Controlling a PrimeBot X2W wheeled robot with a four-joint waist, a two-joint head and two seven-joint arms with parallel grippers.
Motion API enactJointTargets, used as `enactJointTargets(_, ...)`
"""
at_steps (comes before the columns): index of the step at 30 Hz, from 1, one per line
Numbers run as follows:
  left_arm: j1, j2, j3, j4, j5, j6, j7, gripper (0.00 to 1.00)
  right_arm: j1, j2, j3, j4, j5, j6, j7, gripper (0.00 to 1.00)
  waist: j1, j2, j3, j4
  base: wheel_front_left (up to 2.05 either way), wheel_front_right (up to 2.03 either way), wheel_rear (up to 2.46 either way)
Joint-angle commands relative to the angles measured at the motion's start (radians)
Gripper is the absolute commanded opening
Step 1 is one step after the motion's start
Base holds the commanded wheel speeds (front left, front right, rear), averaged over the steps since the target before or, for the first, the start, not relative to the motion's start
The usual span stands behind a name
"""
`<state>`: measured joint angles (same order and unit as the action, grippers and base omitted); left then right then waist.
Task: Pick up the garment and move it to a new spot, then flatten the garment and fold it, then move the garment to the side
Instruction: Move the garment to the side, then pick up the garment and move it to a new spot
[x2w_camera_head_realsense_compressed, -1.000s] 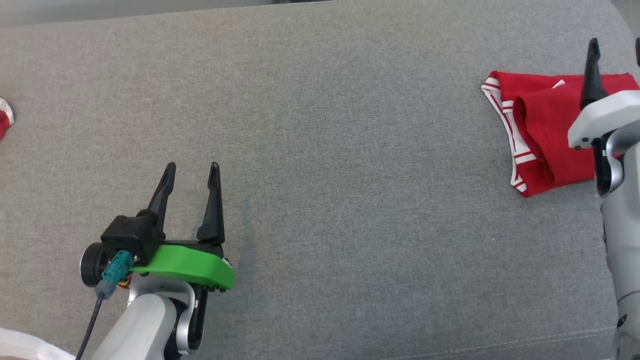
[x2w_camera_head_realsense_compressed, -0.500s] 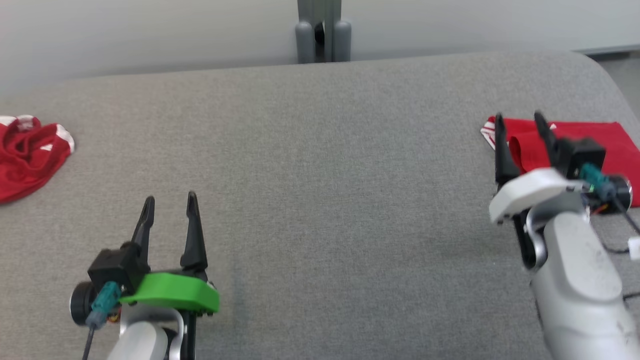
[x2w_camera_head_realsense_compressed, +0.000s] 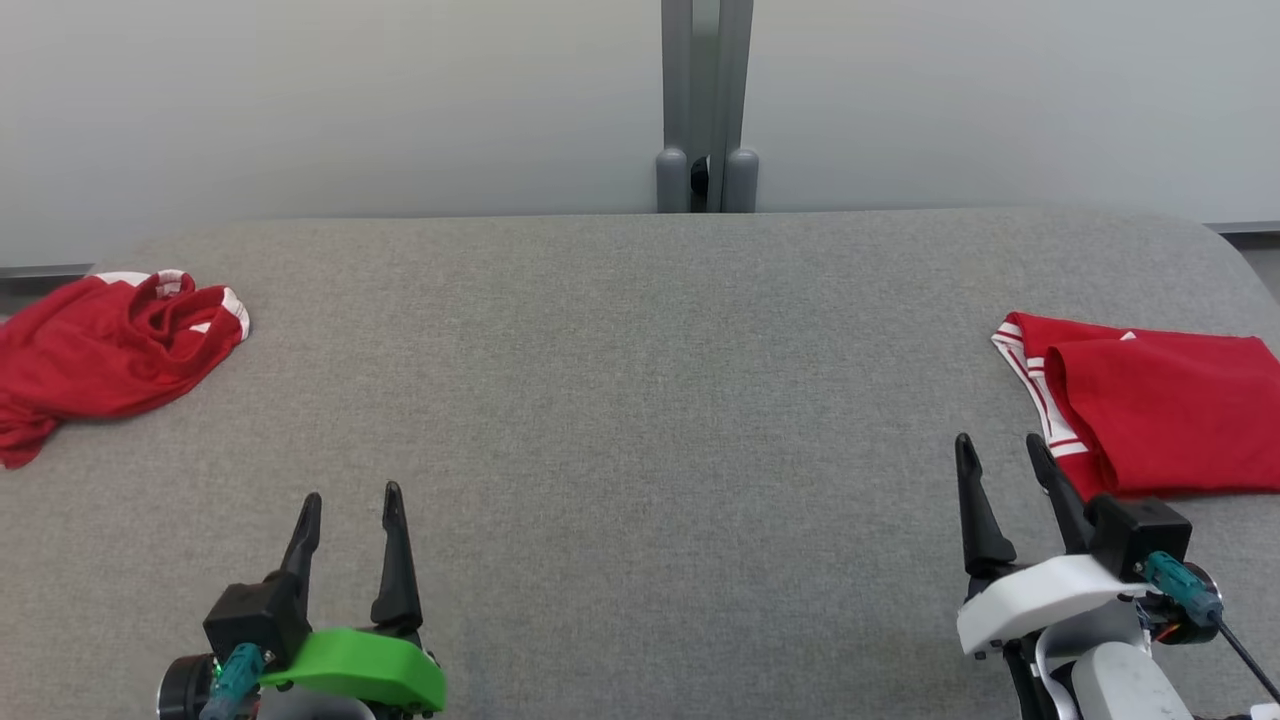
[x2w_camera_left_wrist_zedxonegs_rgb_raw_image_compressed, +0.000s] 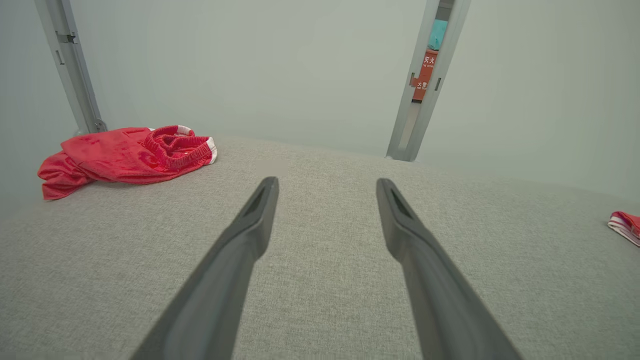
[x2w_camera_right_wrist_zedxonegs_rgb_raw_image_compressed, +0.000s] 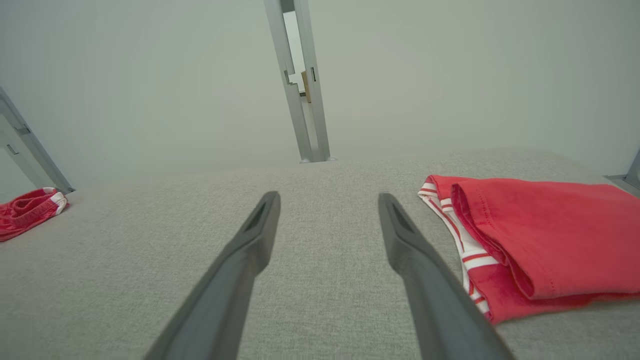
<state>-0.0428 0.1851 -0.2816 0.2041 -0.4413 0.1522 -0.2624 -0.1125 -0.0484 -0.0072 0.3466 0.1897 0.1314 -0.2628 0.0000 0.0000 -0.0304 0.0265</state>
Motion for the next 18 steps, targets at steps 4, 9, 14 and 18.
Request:
enactJointTargets(4,0.021,-0.025,0.003,0.025,0.009,-0.022,-0.003,1.00,0.040,-0.003,0.039,-0.027,0.023,-0.002,-0.002,1.00,0.0000,0.0000,-0.009,-0.001,0.00,0.00,0.00)
enactJointTargets(9,0.002,-0.041,0.007,0.047,0.025,-0.038,-0.003,1.00,0.037,-0.004,0.044,-0.034,0.007,-0.002,-0.003,1.00,0.0000,0.0000,-0.008,-0.005,0.00,0.00,0.00)
enactJointTargets(14,-0.006,-0.053,0.015,0.061,0.036,-0.051,-0.003,1.00,0.039,-0.004,0.040,-0.026,0.004,-0.002,-0.003,1.00,0.0000,0.0000,-0.009,-0.005,0.00,0.00,0.00)
enactJointTargets(18,-0.008,-0.059,0.022,0.069,0.045,-0.058,-0.003,1.00,0.042,-0.004,0.043,-0.024,0.013,-0.002,-0.003,1.00,0.0000,0.0000,-0.009,-0.002,0.00,0.00,0.00)
